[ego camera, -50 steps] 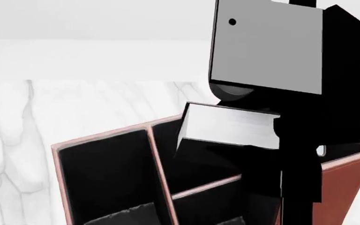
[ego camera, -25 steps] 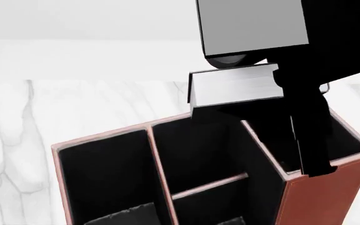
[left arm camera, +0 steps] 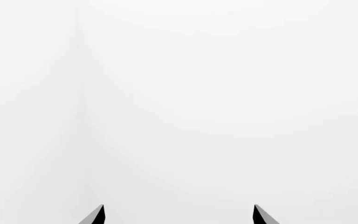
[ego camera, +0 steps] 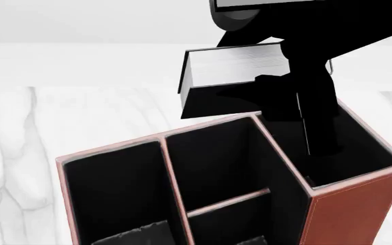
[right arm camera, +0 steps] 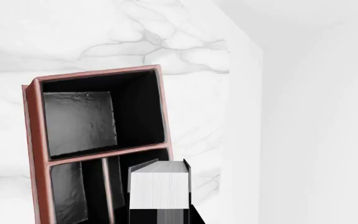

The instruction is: Pick up the book and place it in the front compartment of the caddy.

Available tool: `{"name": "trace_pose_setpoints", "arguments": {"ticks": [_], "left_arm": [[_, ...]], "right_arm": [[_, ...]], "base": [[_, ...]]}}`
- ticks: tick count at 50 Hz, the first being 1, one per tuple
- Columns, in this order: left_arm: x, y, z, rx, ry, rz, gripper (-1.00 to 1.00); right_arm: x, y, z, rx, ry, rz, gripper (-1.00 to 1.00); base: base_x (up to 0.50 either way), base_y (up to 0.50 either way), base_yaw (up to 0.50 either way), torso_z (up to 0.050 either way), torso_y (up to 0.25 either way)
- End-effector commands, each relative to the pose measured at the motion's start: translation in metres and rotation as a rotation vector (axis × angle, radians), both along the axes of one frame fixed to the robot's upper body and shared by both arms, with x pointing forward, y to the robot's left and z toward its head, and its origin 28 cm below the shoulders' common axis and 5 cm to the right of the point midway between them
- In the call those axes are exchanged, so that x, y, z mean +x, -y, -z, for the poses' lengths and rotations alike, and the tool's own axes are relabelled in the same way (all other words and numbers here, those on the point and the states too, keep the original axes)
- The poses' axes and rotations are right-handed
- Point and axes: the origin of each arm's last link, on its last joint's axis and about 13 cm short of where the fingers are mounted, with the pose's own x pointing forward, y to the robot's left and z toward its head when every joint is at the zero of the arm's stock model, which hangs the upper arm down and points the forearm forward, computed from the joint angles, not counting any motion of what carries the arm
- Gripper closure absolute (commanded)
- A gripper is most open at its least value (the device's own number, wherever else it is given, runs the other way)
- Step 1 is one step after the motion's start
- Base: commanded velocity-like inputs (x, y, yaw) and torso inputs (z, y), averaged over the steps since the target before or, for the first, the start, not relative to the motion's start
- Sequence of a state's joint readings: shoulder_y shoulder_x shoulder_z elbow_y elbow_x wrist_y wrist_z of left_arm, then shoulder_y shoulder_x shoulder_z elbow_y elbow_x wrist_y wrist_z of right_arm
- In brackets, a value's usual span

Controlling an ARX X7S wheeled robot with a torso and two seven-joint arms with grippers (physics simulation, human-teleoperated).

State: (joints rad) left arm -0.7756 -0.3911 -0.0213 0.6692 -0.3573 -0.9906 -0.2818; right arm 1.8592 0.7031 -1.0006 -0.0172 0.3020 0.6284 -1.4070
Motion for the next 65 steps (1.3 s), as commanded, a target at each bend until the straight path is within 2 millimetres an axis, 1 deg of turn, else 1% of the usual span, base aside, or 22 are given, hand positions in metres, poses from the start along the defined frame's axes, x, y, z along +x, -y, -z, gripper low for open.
{"name": "trace_pose_setpoints", "arguments": {"ticks": [1, 14, 30, 42, 50, 56, 65], "left_arm": [[0.0, -0.001, 0.0, -0.013, -0.003, 0.014, -1.0], [-0.001, -0.001, 0.0, -0.011, -0.003, 0.011, -1.0], [-0.001, -0.001, -0.001, -0.014, 0.001, 0.011, -1.0], [-0.001, -0.001, 0.001, -0.018, 0.005, 0.009, -1.0], [-0.001, -0.002, 0.001, -0.023, 0.008, 0.003, -1.0], [-0.001, -0.002, 0.002, -0.025, 0.006, 0.003, -1.0], [-0.001, -0.002, 0.003, -0.026, 0.006, 0.002, -1.0]], "right_arm": [[0.009, -0.002, -0.007, 0.066, -0.022, -0.024, 1.0], [0.026, 0.003, 0.001, 0.089, -0.045, -0.003, 1.0], [0.035, 0.006, 0.007, 0.096, -0.073, 0.026, 1.0], [0.048, 0.005, 0.02, 0.091, -0.134, 0.03, 1.0], [0.061, 0.005, 0.03, 0.095, -0.171, 0.041, 1.0], [0.068, 0.003, 0.034, 0.093, -0.177, 0.041, 1.0], [0.079, -0.001, 0.046, 0.078, -0.175, 0.048, 1.0]], "base": [[0.0, 0.0, 0.0, 0.0, 0.0], [0.0, 0.0, 0.0, 0.001, 0.002], [0.0, 0.0, 0.0, 0.0, 0.001], [0.0, 0.0, 0.0, 0.0, 0.001], [0.0, 0.0, 0.0, 0.001, 0.001], [0.0, 0.0, 0.0, 0.0, 0.0], [0.0, 0.0, 0.0, 0.0, 0.001]]}}
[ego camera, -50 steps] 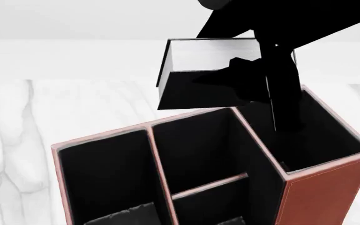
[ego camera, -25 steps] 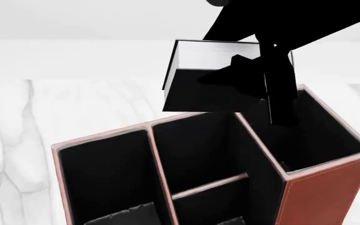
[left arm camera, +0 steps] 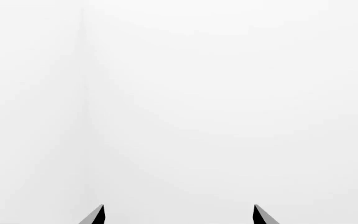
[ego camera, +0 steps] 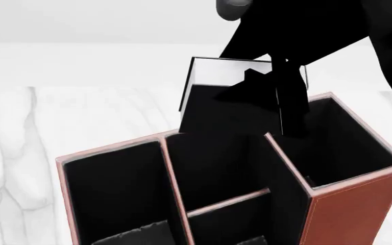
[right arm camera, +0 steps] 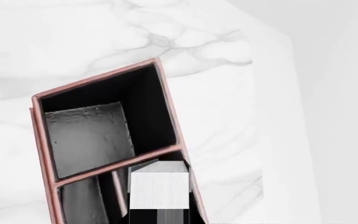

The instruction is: Pick up the book and place it in the front compartment of the caddy.

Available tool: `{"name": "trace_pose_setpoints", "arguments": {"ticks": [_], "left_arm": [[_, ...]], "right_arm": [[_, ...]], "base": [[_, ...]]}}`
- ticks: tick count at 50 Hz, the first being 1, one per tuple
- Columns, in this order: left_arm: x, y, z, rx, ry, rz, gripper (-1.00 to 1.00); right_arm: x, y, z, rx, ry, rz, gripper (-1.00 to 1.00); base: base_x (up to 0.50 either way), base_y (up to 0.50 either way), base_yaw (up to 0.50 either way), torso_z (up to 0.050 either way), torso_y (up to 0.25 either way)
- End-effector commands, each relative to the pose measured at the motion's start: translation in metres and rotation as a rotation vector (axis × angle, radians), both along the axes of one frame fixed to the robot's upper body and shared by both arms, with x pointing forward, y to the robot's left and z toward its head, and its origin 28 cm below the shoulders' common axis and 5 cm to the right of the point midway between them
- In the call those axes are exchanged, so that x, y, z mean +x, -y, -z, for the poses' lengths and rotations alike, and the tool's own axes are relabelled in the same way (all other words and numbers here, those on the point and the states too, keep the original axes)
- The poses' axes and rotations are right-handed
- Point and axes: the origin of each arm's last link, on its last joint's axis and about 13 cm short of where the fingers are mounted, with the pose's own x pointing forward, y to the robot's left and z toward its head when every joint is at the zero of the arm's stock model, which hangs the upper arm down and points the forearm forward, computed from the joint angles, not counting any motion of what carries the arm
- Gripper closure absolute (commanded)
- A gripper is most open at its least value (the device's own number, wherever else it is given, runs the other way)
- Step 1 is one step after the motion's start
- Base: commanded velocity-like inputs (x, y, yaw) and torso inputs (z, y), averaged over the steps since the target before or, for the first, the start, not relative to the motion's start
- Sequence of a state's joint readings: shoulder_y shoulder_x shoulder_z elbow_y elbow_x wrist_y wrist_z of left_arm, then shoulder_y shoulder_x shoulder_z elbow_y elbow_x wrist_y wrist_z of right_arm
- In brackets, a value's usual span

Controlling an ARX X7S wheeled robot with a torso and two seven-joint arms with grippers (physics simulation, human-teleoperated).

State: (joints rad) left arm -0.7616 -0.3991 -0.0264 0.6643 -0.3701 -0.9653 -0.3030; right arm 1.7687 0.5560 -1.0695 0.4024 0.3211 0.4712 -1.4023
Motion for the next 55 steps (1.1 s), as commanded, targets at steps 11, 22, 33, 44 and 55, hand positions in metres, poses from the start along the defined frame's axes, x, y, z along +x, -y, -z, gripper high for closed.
{"name": "trace_pose_setpoints", "arguments": {"ticks": [11, 22, 33, 44, 55], "left_arm": [[-0.001, -0.001, 0.0, -0.011, -0.001, 0.012, -1.0], [-0.001, -0.001, -0.001, -0.011, 0.0, 0.012, -1.0], [0.0, -0.001, -0.001, -0.009, 0.0, 0.013, -1.0], [0.0, -0.001, 0.001, -0.011, -0.005, 0.013, -1.0], [0.0, -0.001, 0.002, -0.011, -0.007, 0.013, -1.0]], "right_arm": [[0.016, -0.009, 0.019, -0.065, 0.039, -0.027, 1.0], [0.024, -0.012, 0.029, -0.086, 0.066, -0.018, 1.0], [0.029, -0.014, 0.037, -0.098, 0.055, -0.027, 1.0], [0.037, -0.018, 0.046, -0.108, 0.049, -0.031, 1.0], [0.043, -0.025, 0.052, -0.113, 0.058, -0.047, 1.0]], "base": [[0.0, 0.0, 0.0, 0.0, 0.002], [0.0, 0.0, 0.0, 0.001, 0.001], [0.0, 0.0, 0.0, 0.0, 0.002], [0.0, 0.0, 0.0, 0.0, 0.001], [0.0, 0.0, 0.0, 0.001, 0.001]]}}
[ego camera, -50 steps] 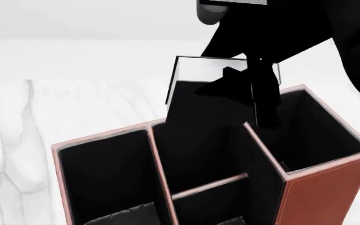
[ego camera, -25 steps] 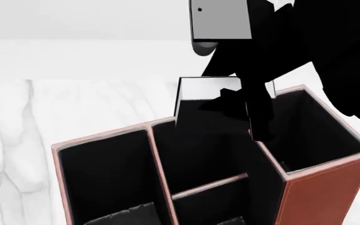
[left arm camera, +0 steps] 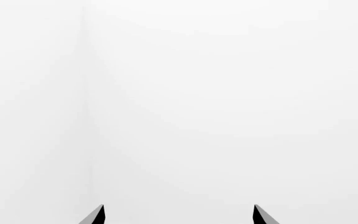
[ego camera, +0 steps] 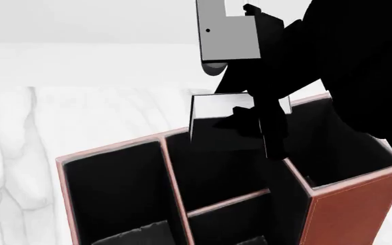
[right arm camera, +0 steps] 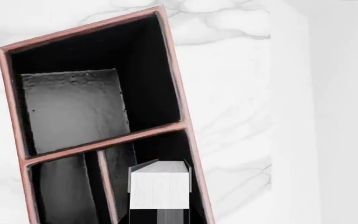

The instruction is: Pick up the book and place it in the front compartment of the caddy.

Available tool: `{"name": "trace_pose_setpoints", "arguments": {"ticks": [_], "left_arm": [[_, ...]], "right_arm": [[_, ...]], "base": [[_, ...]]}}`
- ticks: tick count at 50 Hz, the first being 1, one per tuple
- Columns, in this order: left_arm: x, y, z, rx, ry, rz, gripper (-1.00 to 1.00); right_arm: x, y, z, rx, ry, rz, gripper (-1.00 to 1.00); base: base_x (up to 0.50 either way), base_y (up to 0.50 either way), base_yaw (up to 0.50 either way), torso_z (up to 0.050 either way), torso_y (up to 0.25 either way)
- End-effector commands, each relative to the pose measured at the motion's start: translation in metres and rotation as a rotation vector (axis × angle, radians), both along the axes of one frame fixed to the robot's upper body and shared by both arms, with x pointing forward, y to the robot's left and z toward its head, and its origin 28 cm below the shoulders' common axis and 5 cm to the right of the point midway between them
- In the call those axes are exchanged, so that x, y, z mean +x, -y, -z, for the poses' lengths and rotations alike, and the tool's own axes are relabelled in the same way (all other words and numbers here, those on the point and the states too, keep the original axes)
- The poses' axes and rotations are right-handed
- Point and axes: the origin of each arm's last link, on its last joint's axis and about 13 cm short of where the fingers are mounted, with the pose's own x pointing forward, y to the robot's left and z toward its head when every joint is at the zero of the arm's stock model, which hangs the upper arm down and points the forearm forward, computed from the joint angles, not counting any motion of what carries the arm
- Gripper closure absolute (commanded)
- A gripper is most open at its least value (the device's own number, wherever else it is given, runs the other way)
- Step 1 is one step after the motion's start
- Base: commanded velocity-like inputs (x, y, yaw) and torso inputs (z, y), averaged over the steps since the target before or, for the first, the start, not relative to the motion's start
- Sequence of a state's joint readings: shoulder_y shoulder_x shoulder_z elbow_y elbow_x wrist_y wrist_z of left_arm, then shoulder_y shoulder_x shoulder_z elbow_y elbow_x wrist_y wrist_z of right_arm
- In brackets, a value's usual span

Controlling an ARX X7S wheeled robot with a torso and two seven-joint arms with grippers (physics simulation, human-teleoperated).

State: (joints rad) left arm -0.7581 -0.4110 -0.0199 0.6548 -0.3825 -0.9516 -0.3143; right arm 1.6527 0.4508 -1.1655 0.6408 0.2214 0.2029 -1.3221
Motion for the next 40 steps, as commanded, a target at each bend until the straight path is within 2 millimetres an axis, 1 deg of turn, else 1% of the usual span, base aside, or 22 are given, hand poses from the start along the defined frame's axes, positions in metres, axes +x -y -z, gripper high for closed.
{"name": "trace_pose_setpoints", "arguments": {"ticks": [1, 21, 40], "left_arm": [[-0.001, -0.001, 0.001, -0.013, -0.004, 0.014, -1.0], [0.0, -0.001, -0.001, -0.012, -0.001, 0.015, -1.0], [0.0, -0.001, 0.0, -0.013, -0.001, 0.015, -1.0]], "right_arm": [[0.005, -0.011, -0.003, 0.0, 0.046, -0.04, 1.0], [0.013, -0.014, 0.005, -0.01, 0.024, -0.04, 1.0], [0.023, -0.019, 0.021, -0.031, 0.002, -0.038, 1.0]], "base": [[0.0, 0.0, 0.0, 0.0, 0.0], [0.0, 0.0, 0.0, 0.0, 0.002], [0.0, 0.0, 0.0, 0.001, 0.001]]}}
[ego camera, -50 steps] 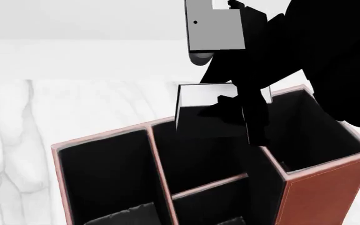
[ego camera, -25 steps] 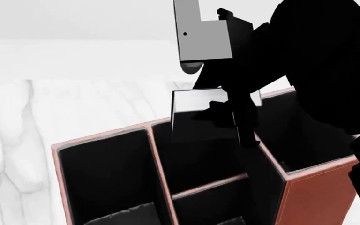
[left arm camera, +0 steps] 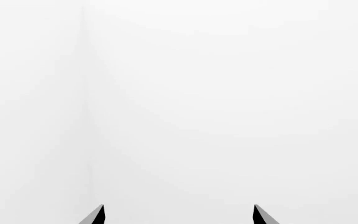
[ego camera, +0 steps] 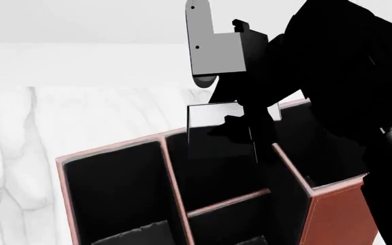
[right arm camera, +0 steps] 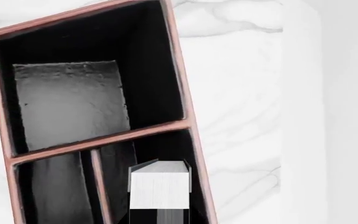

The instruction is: Pick up the book and place it in the front compartment of the caddy.

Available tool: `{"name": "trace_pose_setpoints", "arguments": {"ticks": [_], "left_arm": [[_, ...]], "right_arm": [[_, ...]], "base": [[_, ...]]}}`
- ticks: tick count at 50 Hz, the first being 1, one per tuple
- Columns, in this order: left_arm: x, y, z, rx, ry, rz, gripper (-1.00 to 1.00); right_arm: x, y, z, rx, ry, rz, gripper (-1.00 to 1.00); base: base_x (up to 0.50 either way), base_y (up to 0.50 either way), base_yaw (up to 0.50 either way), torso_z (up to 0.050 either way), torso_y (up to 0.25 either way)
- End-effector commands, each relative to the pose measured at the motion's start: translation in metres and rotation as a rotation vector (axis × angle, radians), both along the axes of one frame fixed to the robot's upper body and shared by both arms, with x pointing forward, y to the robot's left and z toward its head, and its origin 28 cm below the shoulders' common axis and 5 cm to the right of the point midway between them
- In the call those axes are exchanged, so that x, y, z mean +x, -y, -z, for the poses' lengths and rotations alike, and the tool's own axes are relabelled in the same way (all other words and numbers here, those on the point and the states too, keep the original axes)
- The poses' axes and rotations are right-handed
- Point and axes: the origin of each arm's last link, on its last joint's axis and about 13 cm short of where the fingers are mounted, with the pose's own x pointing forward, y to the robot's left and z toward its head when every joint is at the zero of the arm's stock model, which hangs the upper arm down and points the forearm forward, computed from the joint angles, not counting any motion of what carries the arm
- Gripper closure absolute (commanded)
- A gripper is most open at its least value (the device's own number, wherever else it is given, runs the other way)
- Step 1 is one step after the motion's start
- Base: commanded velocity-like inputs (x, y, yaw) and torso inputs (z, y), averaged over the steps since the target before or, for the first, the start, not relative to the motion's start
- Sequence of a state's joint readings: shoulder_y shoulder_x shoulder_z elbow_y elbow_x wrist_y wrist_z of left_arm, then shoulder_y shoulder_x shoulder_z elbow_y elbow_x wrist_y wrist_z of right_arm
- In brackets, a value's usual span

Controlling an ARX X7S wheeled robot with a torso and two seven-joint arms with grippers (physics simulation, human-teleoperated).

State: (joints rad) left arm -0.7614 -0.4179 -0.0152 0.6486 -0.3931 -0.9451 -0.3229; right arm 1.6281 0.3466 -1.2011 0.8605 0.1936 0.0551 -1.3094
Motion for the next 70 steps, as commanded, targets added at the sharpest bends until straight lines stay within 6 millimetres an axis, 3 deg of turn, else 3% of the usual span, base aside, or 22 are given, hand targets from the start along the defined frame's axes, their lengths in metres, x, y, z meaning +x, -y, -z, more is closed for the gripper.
{"name": "trace_pose_setpoints", "arguments": {"ticks": [1, 38, 70], "left_arm": [[-0.001, -0.001, 0.0, -0.012, -0.002, 0.014, -1.0], [-0.001, 0.0, 0.0, -0.012, -0.002, 0.015, -1.0], [-0.001, -0.001, 0.001, -0.01, -0.008, 0.01, -1.0]], "right_arm": [[0.005, -0.009, 0.0, -0.001, 0.023, -0.027, 1.0], [0.012, -0.013, 0.021, -0.021, -0.06, -0.028, 1.0], [0.015, -0.014, 0.026, -0.019, -0.064, -0.018, 1.0]], "base": [[0.0, 0.0, 0.0, 0.0, 0.0], [0.0, 0.0, 0.0, 0.0, 0.001], [0.0, 0.0, 0.0, 0.0, 0.001]]}}
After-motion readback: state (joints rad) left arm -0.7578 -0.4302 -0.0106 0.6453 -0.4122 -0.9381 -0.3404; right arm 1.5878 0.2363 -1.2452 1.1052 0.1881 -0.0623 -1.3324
